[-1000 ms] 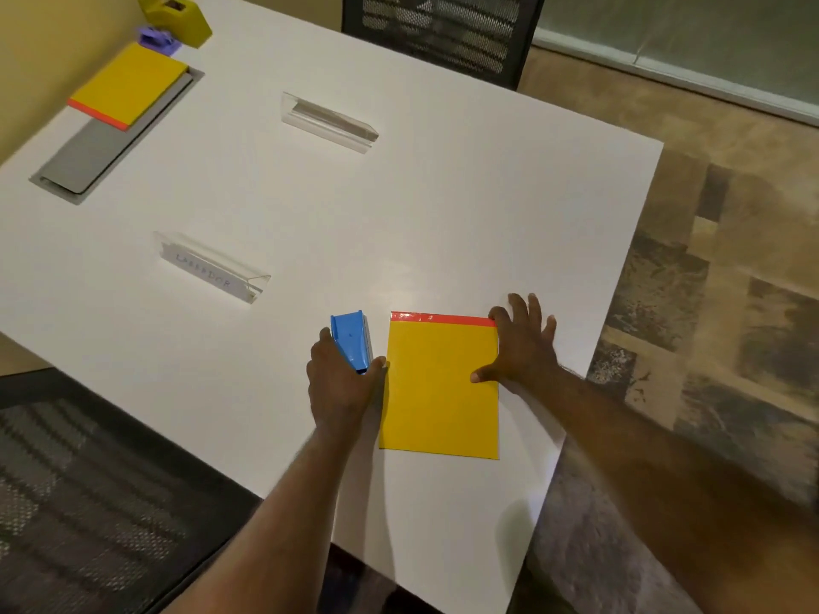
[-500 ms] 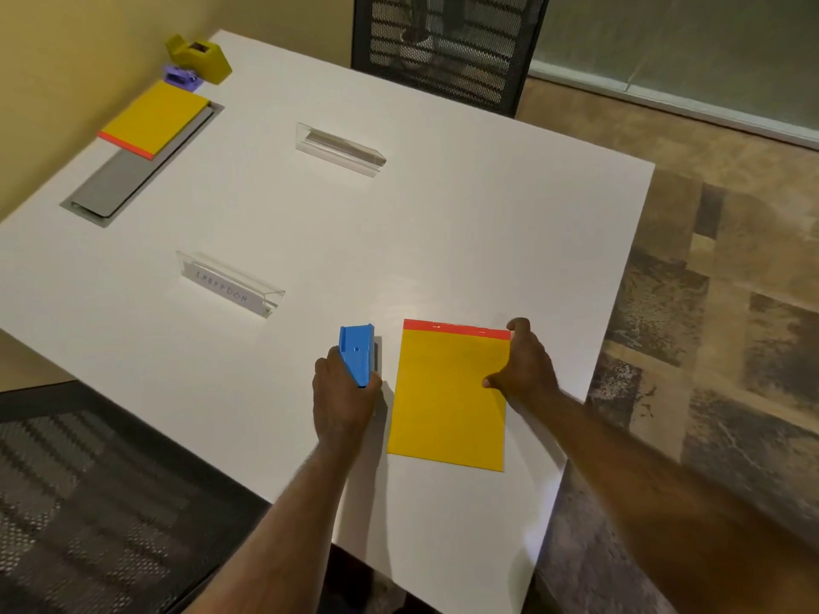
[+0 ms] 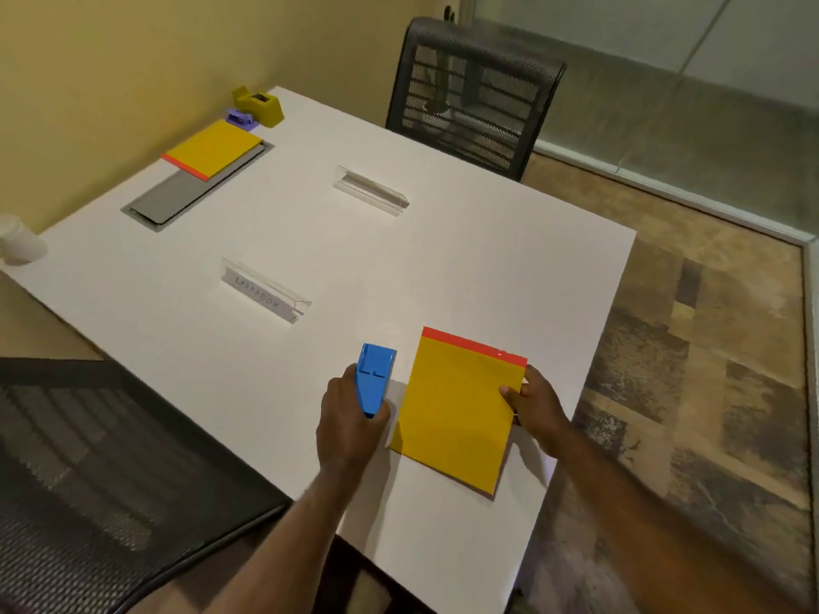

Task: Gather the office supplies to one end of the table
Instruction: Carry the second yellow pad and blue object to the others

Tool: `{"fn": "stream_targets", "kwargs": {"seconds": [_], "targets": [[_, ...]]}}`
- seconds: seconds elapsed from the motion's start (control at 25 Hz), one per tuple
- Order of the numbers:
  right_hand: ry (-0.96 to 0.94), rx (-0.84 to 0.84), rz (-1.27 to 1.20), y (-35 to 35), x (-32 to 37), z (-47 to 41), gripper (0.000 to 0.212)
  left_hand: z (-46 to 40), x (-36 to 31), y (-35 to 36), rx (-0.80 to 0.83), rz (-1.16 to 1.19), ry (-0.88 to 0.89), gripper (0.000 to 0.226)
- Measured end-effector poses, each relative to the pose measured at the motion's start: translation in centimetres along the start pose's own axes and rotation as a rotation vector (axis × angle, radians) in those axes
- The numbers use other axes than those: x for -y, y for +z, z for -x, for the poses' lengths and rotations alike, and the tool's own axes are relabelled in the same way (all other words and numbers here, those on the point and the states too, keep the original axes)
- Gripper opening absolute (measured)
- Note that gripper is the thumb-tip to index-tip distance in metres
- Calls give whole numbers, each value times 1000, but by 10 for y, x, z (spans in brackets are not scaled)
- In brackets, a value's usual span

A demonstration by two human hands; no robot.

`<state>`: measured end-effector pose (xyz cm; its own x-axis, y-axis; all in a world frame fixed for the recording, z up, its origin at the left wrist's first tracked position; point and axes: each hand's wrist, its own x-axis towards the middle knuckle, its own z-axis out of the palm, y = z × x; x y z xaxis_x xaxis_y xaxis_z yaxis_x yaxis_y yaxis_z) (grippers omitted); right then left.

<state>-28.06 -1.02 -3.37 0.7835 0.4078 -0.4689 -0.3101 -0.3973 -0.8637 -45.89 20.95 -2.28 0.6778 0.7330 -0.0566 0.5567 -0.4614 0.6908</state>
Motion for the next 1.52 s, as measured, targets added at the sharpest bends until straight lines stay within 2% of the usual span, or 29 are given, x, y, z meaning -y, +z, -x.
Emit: {"fn": "stream_targets", "kwargs": {"seconds": [0.12,0.24,0.44,0.8,1.04,1.2,1.36,1.52], "targets": [[-16,-16,-20,-6,2,12,20,15,-5,-18,-38,4,19,70],[-52,36,-6,-15,9,23,18,31,-6,-39,-118,-14,27,70],[-157,172,5,-26,38,51,14,73,-16,-73,-266,-30,-9,68],[-356,471,-73,-18,77,98,23,198,-46,-127,-635,27,1,74],[-437,652,-30,43,96,135,23,275,-24,-173,-919,-9,-112,73],[-459,811,27,107,115,168,31,315,11,-213,-1078,1,-207,71],[-488,946,55,185,129,212,32,349,59,-254,-1186,-9,-229,69],[-524,954,38,265,135,253,29,379,116,-300,-1233,-81,-278,73]]}}
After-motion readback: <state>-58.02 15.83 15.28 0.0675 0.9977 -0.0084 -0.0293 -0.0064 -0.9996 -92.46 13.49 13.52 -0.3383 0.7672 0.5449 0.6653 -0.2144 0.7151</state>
